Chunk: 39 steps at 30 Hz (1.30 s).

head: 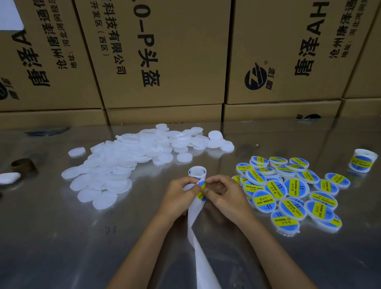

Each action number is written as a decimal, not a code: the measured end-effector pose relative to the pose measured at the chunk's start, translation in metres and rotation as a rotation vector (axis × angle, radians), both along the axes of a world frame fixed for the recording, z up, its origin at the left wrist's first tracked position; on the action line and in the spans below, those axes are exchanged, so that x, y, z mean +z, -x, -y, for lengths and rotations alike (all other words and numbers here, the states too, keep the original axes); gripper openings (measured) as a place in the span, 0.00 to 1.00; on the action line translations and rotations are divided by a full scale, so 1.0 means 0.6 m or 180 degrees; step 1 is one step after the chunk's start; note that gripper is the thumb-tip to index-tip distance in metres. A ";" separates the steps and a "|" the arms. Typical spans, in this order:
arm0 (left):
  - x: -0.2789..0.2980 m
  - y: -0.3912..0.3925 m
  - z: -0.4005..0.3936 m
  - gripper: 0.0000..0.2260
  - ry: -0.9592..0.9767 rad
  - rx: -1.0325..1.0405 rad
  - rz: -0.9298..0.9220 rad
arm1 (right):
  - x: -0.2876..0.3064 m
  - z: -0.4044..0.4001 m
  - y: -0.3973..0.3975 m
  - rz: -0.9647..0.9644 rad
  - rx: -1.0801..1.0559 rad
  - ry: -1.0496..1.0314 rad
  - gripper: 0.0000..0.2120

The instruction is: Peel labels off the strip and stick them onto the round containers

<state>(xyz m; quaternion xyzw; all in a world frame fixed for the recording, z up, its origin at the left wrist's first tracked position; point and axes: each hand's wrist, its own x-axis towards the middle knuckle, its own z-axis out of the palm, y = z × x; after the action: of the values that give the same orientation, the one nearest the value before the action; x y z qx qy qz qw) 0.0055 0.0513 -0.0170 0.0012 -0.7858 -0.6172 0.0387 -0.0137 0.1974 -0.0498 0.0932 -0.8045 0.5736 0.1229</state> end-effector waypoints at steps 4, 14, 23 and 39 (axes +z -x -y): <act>0.002 -0.001 0.010 0.11 -0.0037 -0.0228 0.0259 | 0.000 0.002 -0.001 0.0135 -0.0029 0.0000 0.14; -0.009 0.007 0.009 0.09 0.0073 -0.0237 0.0183 | 0.009 0.006 -0.017 0.0248 -0.0218 -0.0016 0.09; -0.010 0.008 0.001 0.09 -0.0026 -0.0042 0.0147 | 0.017 0.011 -0.027 0.0162 -0.0097 -0.0153 0.11; 0.005 -0.004 0.008 0.09 -0.0035 0.0093 0.0338 | 0.090 -0.038 -0.054 0.0900 0.0531 0.0537 0.06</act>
<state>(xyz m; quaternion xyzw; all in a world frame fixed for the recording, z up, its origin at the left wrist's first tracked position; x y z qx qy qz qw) 0.0078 0.0465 -0.0138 0.0456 -0.7832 -0.6200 0.0060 0.0186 0.2199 0.0040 0.0675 -0.7523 0.6546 -0.0320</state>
